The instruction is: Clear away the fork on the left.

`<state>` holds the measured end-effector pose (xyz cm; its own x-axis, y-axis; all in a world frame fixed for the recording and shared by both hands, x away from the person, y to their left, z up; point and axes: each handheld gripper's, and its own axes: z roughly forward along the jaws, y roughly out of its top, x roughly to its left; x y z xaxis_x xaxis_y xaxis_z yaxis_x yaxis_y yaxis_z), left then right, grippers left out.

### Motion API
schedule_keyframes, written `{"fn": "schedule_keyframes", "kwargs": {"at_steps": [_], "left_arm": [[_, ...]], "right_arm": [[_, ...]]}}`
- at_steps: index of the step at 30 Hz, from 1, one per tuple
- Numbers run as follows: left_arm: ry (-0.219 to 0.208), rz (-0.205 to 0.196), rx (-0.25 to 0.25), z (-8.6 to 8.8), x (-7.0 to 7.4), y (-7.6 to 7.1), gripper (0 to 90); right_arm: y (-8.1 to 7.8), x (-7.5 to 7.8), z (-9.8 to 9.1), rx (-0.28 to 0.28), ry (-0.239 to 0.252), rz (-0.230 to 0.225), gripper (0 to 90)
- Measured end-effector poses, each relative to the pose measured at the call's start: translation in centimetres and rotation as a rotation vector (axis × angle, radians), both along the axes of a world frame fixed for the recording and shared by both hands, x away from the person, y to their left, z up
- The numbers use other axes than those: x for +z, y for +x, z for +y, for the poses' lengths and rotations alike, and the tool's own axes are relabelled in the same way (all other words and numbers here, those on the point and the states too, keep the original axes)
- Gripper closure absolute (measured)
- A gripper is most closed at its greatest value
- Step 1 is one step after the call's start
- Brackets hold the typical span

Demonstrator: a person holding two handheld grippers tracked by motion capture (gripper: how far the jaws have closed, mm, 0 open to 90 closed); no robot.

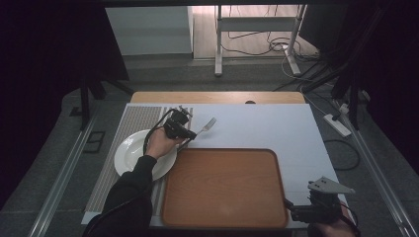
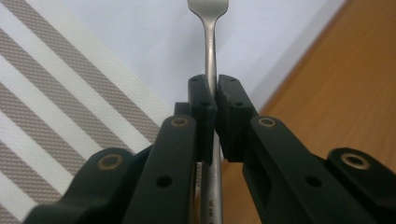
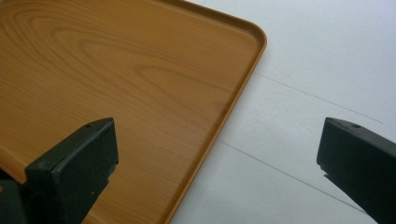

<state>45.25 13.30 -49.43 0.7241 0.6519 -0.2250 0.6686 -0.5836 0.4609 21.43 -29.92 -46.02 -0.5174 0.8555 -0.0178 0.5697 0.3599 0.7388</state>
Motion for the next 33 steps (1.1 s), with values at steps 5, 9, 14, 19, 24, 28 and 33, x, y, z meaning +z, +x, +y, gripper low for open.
{"fn": "schedule_keyframes", "kwargs": {"at_steps": [5, 9, 14, 19, 24, 28, 33], "left_arm": [[0.005, 0.004, -0.014, -0.7, 0.0, -1.7, 84.9], [0.007, 0.005, -0.014, -1.1, -0.1, -2.9, 84.9], [0.015, 0.003, -0.028, -1.7, 0.2, -4.9, 84.9], [0.010, 0.004, -0.035, -1.7, 0.2, -6.4, 84.8], [0.009, 0.018, -0.032, -1.4, 0.0, -8.0, 84.8], [-0.002, 0.026, -0.024, -1.3, 0.0, -9.2, 84.8], [-0.012, 0.032, -0.016, -1.0, 0.1, -10.9, 84.8]], "right_arm": [[0.0, 0.0, 0.0, 0.002, 0.000, 0.000, 0.0], [0.0, 0.0, 0.0, 0.002, 0.000, -0.002, 0.0], [-0.1, 0.0, 0.0, 0.007, -0.005, -0.004, 0.0], [-0.1, 0.0, 0.1, 0.009, -0.005, -0.010, 0.0], [-0.1, 0.0, 0.1, 0.013, -0.006, -0.014, 0.0], [-0.2, 0.1, 0.2, 0.015, -0.013, -0.015, 0.0], [-0.2, 0.1, 0.2, 0.017, -0.014, -0.017, 0.0]]}}
